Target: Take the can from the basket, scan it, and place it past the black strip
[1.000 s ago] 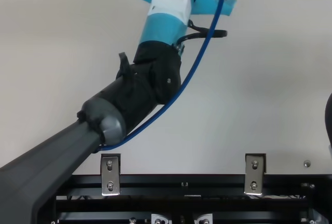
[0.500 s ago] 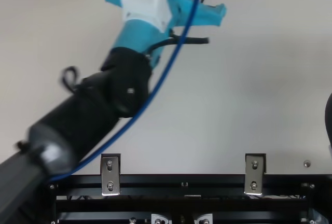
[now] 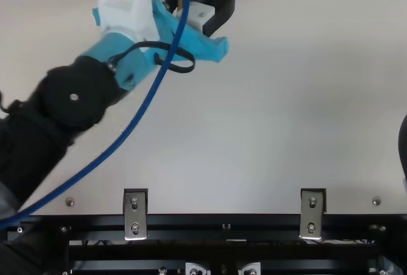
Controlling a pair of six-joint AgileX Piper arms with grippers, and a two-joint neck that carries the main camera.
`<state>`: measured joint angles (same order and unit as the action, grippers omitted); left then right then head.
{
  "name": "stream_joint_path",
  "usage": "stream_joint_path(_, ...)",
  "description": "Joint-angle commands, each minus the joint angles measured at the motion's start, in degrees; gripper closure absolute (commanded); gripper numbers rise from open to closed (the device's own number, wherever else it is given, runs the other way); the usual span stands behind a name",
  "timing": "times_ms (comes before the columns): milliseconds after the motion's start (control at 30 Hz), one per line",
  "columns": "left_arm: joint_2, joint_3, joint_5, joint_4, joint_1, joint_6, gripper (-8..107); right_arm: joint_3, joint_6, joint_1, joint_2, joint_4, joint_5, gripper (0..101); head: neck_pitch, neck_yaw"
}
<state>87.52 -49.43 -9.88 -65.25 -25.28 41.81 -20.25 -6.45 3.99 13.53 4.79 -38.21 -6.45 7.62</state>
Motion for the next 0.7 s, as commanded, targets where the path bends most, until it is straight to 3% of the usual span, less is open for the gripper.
stream_joint_path(0,-1.12,-2.07,-4.38,16.18,2.66,-13.83,89,0.00,0.00,0.00,0.00,0.00,0.00,0,-0.64,0.33)
stream_joint_path(167,-5.16,-11.02,-16.43,36.82,6.50,-31.95,89,0.00,0.00,0.00,0.00,0.00,0.00,0,-0.64,0.33)
stream_joint_path(267,-6.80,-18.55,-25.44,44.65,5.82,-39.86,89,0.00,0.00,0.00,0.00,0.00,0.00,0,-0.64,0.33)
stream_joint_path(467,-5.32,-30.87,-41.61,49.95,-0.71,-45.50,89,0.00,0.00,0.00,0.00,0.00,0.00,0,-0.64,0.33)
stream_joint_path(667,-1.69,-37.65,-51.97,51.75,-4.97,-45.59,89,0.00,0.00,0.00,0.00,0.00,0.00,0,-0.64,0.33)
